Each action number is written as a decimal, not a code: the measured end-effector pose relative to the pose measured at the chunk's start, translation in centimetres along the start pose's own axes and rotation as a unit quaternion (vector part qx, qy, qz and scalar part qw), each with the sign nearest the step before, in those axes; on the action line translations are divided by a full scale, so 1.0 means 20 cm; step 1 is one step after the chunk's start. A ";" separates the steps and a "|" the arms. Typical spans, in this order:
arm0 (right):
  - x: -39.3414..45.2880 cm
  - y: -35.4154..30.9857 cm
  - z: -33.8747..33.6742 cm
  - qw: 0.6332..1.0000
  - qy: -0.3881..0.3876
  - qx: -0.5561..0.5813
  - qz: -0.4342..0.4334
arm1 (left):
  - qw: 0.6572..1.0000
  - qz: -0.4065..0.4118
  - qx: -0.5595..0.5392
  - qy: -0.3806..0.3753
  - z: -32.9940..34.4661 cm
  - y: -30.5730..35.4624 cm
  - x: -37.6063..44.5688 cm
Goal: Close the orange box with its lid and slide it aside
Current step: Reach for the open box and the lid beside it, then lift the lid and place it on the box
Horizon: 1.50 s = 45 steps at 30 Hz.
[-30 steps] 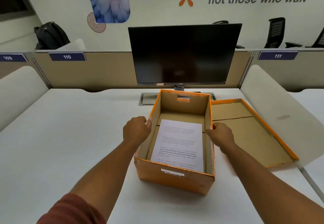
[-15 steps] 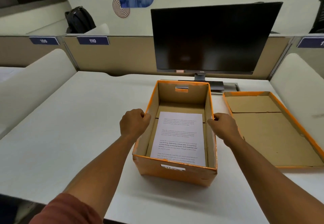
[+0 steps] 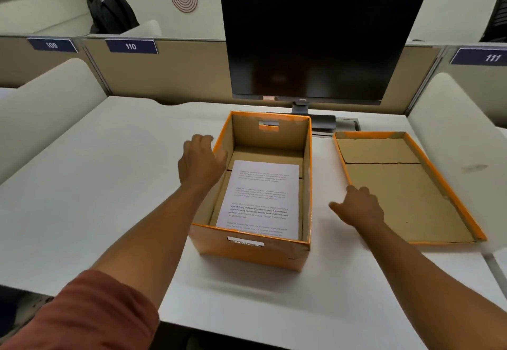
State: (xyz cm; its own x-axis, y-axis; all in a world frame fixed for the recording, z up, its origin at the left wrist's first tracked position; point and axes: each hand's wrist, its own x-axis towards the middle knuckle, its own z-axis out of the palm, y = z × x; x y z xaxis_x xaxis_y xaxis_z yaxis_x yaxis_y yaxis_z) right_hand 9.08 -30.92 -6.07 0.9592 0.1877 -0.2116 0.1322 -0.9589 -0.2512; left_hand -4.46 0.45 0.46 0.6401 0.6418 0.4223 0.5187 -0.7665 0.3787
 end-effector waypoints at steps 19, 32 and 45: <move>-0.13 0.19 -0.09 0.969 0.228 0.052 -0.075 | 0.994 0.051 -0.092 -0.020 0.01 0.25 -0.21; -0.60 -0.33 -0.54 0.868 0.442 0.144 -0.173 | 0.970 0.046 -0.234 -0.046 -0.22 0.13 -0.27; -1.11 -0.69 -0.79 0.686 0.246 0.654 -0.206 | 0.848 -0.140 -0.434 -0.270 -0.50 -0.05 -0.28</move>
State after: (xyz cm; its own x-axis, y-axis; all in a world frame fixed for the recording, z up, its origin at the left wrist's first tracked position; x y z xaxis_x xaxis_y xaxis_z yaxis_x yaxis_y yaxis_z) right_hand -10.11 -25.30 16.99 0.9188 -0.0172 0.3943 0.3879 0.2241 -0.8940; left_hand -14.23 -2.05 6.03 0.8489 0.5113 -0.1339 0.2305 -0.1300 0.9644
